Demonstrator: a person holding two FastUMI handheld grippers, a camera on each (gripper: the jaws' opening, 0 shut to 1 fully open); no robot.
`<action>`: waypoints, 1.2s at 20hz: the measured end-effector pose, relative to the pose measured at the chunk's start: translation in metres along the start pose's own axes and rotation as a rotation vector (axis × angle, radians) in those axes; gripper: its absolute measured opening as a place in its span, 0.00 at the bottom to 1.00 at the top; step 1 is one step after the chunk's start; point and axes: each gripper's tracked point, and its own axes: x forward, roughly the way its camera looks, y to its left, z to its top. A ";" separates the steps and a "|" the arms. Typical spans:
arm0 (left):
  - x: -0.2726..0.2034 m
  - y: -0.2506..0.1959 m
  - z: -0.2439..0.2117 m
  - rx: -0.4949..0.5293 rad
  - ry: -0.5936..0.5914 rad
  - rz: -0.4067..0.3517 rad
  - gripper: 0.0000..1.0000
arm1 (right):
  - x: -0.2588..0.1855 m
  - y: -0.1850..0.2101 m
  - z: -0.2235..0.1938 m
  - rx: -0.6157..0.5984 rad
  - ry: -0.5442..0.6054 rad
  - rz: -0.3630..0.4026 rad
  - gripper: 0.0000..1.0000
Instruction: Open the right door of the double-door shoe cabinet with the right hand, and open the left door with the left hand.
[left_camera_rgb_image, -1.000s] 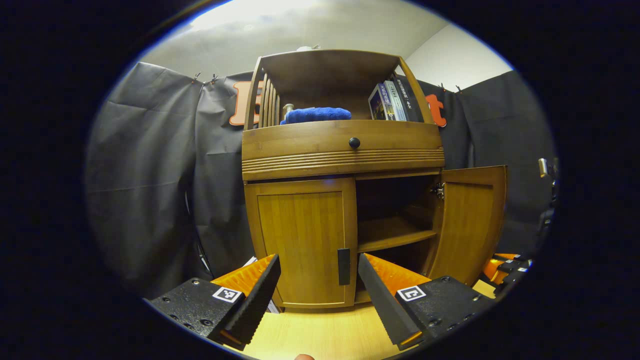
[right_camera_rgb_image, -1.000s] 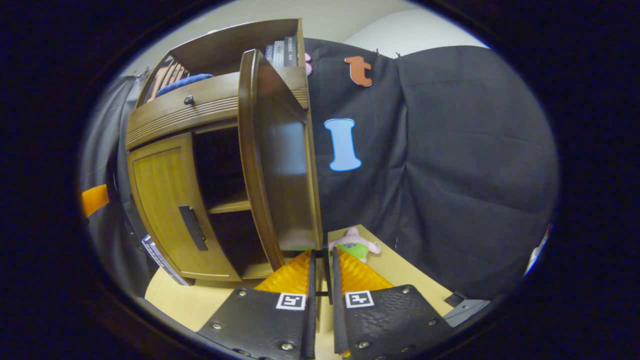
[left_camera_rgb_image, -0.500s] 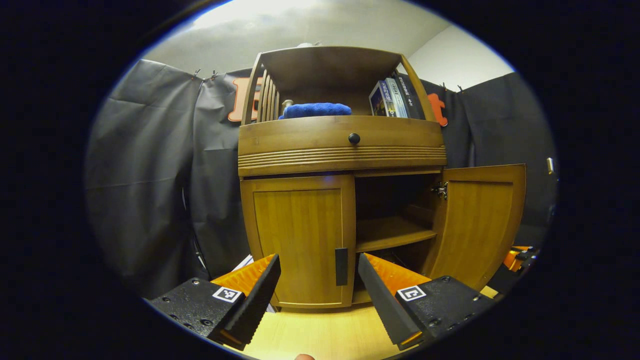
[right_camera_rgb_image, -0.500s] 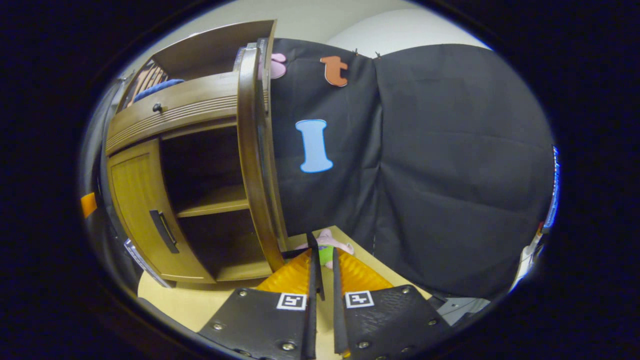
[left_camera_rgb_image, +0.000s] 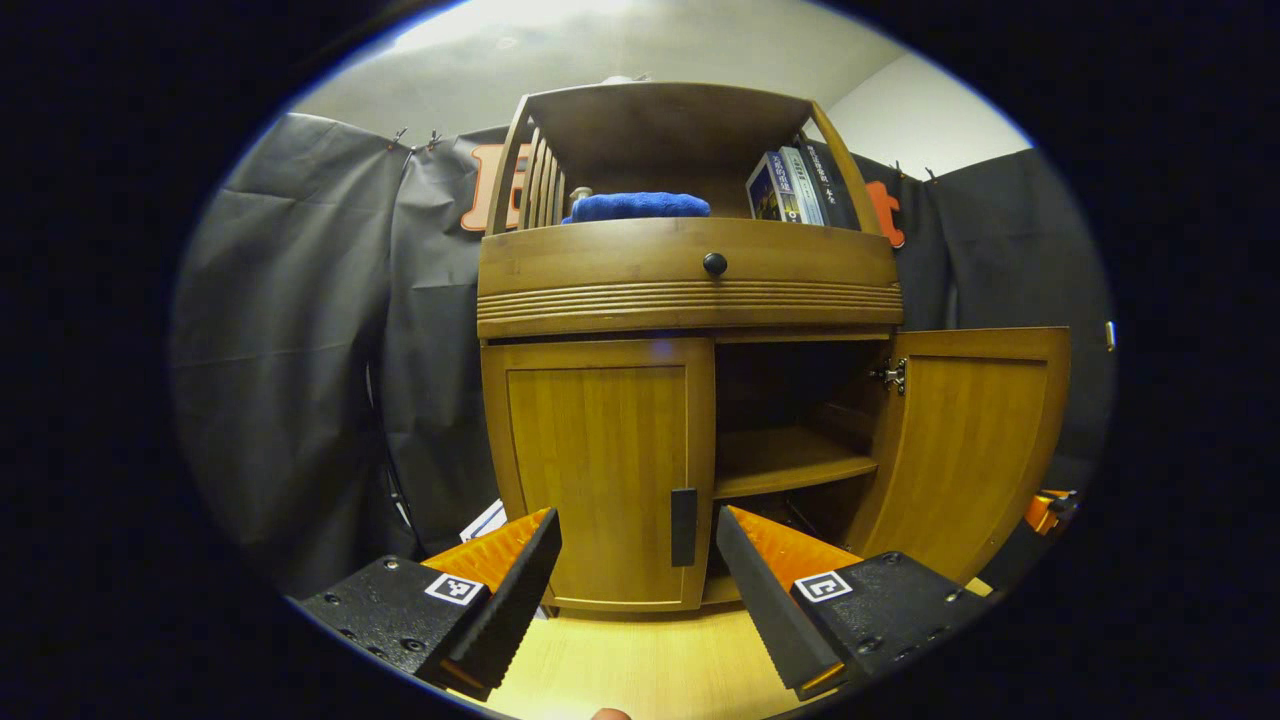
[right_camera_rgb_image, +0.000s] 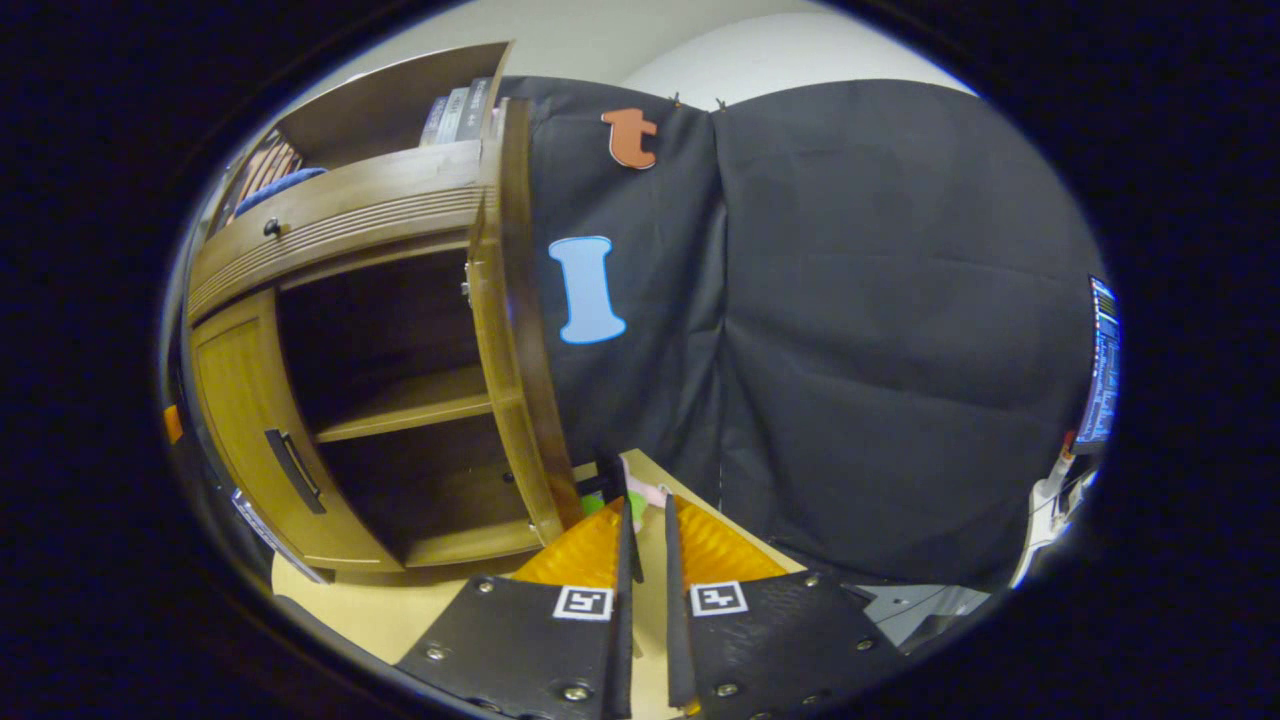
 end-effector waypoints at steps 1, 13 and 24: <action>0.000 0.000 -0.001 -0.002 0.001 0.003 0.97 | 0.001 -0.001 0.000 -0.009 -0.003 -0.006 0.14; 0.011 -0.004 0.001 0.009 -0.005 0.000 0.97 | 0.003 0.003 0.000 0.002 0.002 0.009 0.14; 0.029 -0.006 -0.006 0.008 0.007 -0.006 0.96 | 0.003 0.003 -0.003 0.011 0.011 0.011 0.14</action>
